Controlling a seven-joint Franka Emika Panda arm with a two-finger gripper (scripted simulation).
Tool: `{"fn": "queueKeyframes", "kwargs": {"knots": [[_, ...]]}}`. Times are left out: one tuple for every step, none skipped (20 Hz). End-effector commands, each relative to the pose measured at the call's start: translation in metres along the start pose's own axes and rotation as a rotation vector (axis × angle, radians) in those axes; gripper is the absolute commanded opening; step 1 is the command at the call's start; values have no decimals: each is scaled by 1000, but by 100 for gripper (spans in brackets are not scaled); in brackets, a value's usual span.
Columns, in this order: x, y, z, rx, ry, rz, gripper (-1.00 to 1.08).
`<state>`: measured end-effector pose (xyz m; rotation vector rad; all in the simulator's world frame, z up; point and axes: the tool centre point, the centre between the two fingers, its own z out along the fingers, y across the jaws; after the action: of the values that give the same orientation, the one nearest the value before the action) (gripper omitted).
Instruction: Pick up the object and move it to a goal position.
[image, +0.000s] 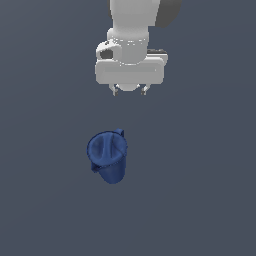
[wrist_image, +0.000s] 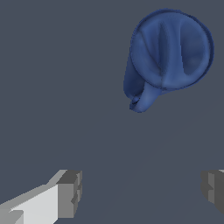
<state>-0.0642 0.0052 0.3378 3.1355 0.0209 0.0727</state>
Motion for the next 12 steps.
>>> {"fn": "queueKeyframes", "kwargs": {"knots": [[0, 0, 0, 0, 0, 0, 28], [0, 0, 0, 0, 0, 0, 28], [0, -1, 0, 0, 2, 0, 28], [0, -1, -1, 0, 4, 0, 28], [0, -2, -2, 0, 7, 0, 28], [0, -3, -3, 0, 10, -1, 28], [0, -4, -3, 0, 12, -1, 28], [0, -4, -3, 0, 13, -1, 28], [0, -4, -3, 0, 13, -1, 28], [0, -4, -4, 0, 13, -1, 28], [0, -4, -3, 0, 12, -1, 28], [0, -4, -3, -1, 13, 1, 28]]}}
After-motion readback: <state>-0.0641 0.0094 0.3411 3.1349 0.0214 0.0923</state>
